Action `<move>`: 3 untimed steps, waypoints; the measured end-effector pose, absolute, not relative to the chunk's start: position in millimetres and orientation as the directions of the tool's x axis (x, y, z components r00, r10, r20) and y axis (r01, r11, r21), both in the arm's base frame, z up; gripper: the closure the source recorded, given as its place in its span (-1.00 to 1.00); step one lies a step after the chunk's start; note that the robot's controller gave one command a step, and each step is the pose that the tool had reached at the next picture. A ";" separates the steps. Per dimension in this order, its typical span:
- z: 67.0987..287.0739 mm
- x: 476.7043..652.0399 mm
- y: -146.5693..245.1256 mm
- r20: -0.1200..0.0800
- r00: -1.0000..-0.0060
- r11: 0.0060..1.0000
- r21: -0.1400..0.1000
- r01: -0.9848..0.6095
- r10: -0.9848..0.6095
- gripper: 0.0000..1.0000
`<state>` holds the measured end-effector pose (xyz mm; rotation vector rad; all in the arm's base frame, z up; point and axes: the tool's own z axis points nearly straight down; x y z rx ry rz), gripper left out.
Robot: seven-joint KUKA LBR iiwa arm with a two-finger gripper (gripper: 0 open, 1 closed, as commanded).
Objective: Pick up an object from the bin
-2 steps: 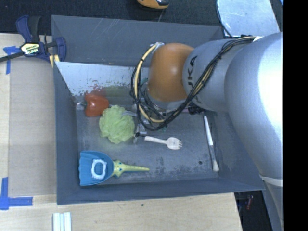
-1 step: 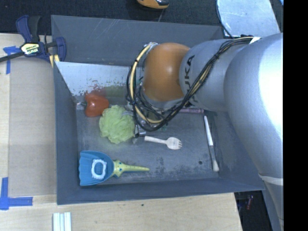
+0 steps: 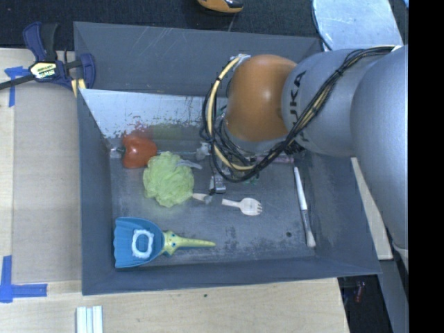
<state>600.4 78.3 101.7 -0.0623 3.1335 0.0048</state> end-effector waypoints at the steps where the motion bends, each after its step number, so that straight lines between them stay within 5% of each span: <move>1: 153.3 602.0 94.0 -0.005 -0.985 0.985 0.004 0.172 0.172 -1.00; 2: 169.9 607.5 71.3 -0.010 -1.000 1.000 0.002 -0.001 -0.001 -1.00; 3: 111.3 598.1 123.7 -0.018 -0.998 0.998 0.006 0.058 0.058 -1.00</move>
Offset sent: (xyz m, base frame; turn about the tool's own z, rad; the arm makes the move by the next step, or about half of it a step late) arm 0.0094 -0.0283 0.0733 0.1154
